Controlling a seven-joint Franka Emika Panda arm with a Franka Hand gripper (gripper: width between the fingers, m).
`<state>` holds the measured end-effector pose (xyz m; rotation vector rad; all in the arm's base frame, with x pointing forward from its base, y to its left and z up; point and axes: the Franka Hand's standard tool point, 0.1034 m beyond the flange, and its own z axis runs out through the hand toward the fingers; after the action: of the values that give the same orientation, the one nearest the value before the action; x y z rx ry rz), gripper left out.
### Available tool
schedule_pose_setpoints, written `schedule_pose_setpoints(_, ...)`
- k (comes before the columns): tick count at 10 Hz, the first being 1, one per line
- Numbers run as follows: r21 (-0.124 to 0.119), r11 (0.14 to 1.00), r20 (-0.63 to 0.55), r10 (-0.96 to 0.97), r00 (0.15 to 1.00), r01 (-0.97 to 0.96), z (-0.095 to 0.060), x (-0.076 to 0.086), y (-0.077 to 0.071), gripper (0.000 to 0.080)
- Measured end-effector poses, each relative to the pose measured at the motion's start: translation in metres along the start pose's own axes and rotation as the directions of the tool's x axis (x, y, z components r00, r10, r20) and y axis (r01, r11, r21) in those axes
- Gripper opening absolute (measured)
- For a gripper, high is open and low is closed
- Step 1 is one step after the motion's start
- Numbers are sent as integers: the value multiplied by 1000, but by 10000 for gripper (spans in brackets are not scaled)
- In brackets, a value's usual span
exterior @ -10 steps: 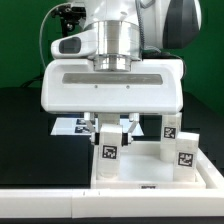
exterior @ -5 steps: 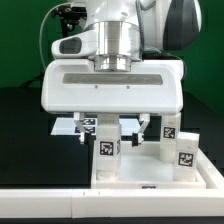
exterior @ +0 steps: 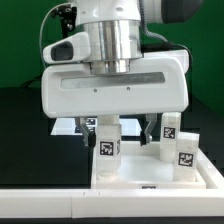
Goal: Assemble square table
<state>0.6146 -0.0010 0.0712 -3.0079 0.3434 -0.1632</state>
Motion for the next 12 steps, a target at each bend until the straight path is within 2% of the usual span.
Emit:
schedule_pose_setpoints(3,0,1000,3,23,1000,-23,0,-1,1,649)
schedule_pose_setpoints(5,0,999,3,51,999,-51,0,-1,1,394)
schedule_pose_setpoints(6,2,991,4,131,991,-131,0,-1,1,394)
schedule_pose_setpoints(7,1,979,4,204,979,-204,1,-1,1,279)
schedule_pose_setpoints(9,2,930,17,368,930,-368,3,0,1,279)
schedule_pose_setpoints(11,5,854,22,521,853,-521,4,10,-1,279)
schedule_pose_setpoints(12,-6,767,38,642,766,-642,5,13,-4,279)
